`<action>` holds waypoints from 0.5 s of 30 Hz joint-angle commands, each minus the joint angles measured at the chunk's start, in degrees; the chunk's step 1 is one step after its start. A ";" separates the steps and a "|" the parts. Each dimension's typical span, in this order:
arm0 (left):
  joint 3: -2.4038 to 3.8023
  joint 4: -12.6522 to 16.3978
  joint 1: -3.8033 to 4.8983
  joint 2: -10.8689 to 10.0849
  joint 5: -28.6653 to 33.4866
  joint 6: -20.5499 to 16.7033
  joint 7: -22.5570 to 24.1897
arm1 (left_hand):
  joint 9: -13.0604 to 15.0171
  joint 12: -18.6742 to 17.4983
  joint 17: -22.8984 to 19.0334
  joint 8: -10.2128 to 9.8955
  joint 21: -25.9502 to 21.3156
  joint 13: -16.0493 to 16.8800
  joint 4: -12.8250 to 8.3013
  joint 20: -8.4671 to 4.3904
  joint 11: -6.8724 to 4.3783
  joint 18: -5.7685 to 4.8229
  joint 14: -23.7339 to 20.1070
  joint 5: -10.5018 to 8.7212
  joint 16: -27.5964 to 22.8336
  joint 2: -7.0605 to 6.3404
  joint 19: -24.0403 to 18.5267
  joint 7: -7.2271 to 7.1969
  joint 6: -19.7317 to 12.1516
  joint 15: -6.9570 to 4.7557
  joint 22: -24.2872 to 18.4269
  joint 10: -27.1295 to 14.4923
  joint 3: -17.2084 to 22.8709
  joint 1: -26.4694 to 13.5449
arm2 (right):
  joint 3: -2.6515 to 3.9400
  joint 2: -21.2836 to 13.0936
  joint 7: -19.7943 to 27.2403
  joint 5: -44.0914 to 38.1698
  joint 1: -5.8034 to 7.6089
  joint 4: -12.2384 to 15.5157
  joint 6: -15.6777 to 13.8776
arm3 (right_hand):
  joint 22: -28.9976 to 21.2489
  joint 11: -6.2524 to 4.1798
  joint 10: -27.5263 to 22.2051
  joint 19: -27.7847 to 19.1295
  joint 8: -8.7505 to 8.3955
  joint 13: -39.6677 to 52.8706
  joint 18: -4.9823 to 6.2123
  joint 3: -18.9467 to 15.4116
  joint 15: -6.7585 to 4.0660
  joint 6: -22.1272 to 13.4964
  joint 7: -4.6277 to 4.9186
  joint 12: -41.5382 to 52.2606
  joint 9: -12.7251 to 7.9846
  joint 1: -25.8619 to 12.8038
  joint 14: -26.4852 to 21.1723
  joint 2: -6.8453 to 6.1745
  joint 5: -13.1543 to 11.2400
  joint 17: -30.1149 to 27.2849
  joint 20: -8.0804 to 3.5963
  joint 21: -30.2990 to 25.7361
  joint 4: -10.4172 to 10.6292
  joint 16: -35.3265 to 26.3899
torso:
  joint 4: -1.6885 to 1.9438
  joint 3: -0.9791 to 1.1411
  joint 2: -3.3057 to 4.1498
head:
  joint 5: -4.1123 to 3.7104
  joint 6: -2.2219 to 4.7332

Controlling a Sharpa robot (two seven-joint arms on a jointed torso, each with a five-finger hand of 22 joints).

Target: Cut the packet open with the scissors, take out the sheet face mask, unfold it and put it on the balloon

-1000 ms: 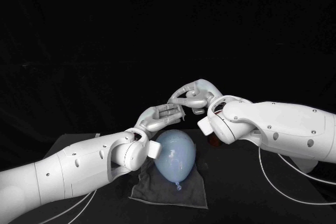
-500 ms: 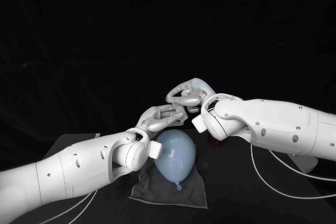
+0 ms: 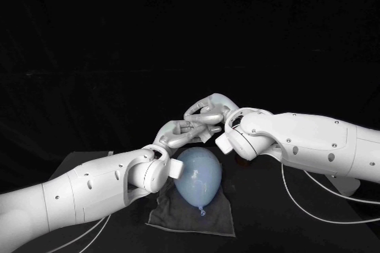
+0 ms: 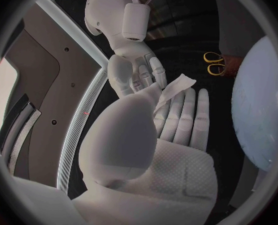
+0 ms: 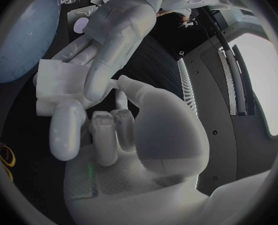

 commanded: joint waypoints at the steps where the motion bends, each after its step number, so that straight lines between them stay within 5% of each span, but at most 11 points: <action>1: 0.10 0.04 0.07 0.11 1.17 -1.39 0.11 | 0.11 0.15 0.31 0.56 0.45 -0.17 0.50 -0.06 -0.28 0.89 0.82 0.14 0.52 1.07 0.95 0.89 0.86 -0.15 0.10 0.97 1.39 -0.04 | 0.04 -0.04 0.23 0.13 0.02 -0.06 2.56 | 10.26 1.25 3.15 -0.30 -2.12 11.64 0.87 -2.02 1.03 -2.49 1.35 -1.43 -1.13 -2.34 6.05 -1.03 0.05 15.05 1.03 -1.06 1.47 0.40 | 0.00 0.07 0.02 | 0.03 0.15; 6: 0.10 0.00 0.08 -0.21 2.16 -0.46 -0.12 | 0.14 -0.20 0.64 0.80 0.57 -0.29 1.78 -0.07 -0.43 1.00 1.26 0.13 0.76 2.37 1.42 0.75 1.25 -0.33 0.03 1.72 3.03 -0.55 | 0.04 -0.69 1.59 0.39 0.02 -0.01 2.19 | 10.09 2.91 2.61 -0.57 -5.62 11.21 0.94 -6.49 2.44 -5.93 3.03 -2.29 -2.75 -6.60 6.05 -3.10 -0.02 15.05 2.22 -1.82 4.81 0.40 | -0.05 0.10 0.07 | 0.06 0.20; 11: 0.10 -0.01 0.09 -0.57 2.47 0.67 -0.32 | 0.09 -0.61 0.89 0.77 0.57 -0.27 2.16 -0.09 -0.42 1.03 1.50 0.12 0.90 0.38 1.66 0.76 1.06 -0.38 -0.05 1.90 2.42 -1.32 | 0.03 -1.52 2.51 0.16 0.02 0.16 2.36 | 10.11 3.42 2.52 -0.57 -7.84 11.19 1.01 -10.62 3.06 -7.79 3.77 -2.22 -3.61 -8.74 6.05 -3.83 -0.09 15.05 2.99 -1.86 7.90 0.40 | -0.07 0.10 0.05 | 0.13 0.23; 15: 0.10 -0.05 0.10 -0.78 2.56 1.46 -0.45 | 0.22 -0.74 1.29 1.15 0.80 -0.24 2.36 -0.17 -0.73 1.15 2.39 0.14 1.29 0.57 2.31 0.41 1.60 -0.71 -0.03 2.64 2.89 -1.21 | 0.03 -2.08 3.12 -0.11 0.02 0.30 2.49 | 10.11 3.83 2.42 -0.60 -8.90 11.14 1.08 -13.64 3.35 -8.18 4.04 -2.20 -4.02 -9.36 6.05 -3.84 -0.11 15.05 3.43 -1.95 10.30 0.40 | -0.07 0.12 0.00 | 0.15 0.19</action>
